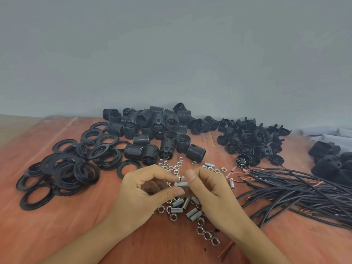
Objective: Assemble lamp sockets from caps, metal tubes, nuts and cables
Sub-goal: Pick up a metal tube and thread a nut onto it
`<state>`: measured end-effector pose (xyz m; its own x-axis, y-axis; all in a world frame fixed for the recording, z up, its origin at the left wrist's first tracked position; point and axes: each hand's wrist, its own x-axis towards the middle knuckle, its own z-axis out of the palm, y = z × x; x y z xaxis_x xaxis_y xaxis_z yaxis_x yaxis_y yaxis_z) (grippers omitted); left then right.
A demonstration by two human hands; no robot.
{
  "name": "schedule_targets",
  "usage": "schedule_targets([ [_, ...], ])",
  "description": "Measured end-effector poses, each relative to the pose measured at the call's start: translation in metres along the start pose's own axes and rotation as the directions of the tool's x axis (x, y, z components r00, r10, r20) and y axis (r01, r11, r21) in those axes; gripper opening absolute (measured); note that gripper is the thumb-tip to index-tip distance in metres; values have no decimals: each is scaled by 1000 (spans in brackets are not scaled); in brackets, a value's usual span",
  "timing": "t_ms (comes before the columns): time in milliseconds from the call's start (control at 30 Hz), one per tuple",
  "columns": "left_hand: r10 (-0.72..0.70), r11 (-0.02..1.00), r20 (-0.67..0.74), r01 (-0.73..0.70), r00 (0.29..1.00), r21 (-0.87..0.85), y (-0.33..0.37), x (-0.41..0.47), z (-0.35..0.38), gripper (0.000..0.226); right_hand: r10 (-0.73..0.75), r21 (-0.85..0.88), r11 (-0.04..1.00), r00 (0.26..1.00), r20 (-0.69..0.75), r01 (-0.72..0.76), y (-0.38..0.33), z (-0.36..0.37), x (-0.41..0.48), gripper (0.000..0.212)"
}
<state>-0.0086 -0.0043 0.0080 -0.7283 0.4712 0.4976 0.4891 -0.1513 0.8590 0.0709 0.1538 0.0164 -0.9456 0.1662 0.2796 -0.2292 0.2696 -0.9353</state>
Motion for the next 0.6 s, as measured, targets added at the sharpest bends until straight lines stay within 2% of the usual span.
schedule_targets([
  [67, 26, 1000, 20, -26, 999, 9, 0, 0, 0, 20, -8, -29, 1000, 1000, 4, 8, 2, -1, 0, 34],
  [200, 69, 997, 49, -71, 996, 32, 2, 0, 3, 19, 2, -67, 998, 1000, -31, -4, 3, 0, -1, 55],
  [300, 81, 996, 29, -82, 996, 33, 0, 1, 2, 19, -5, -49, 999, 1000, -3, 5, 3, -1, -2, 40],
  [400, 83, 996, 46, -84, 996, 35, -1, 1, 0, 20, 10, -67, 998, 1000, 4, -10, 3, -1, -3, 48],
  [500, 109, 993, 50, -111, 993, 46, -2, 3, -2, 19, -3, -49, 999, 1000, 2, 3, 1, 1, -3, 34],
  [600, 128, 989, 52, -131, 990, 72, -2, 3, -3, 19, 17, -51, 999, 1000, -12, -17, 1, 3, -3, 48],
])
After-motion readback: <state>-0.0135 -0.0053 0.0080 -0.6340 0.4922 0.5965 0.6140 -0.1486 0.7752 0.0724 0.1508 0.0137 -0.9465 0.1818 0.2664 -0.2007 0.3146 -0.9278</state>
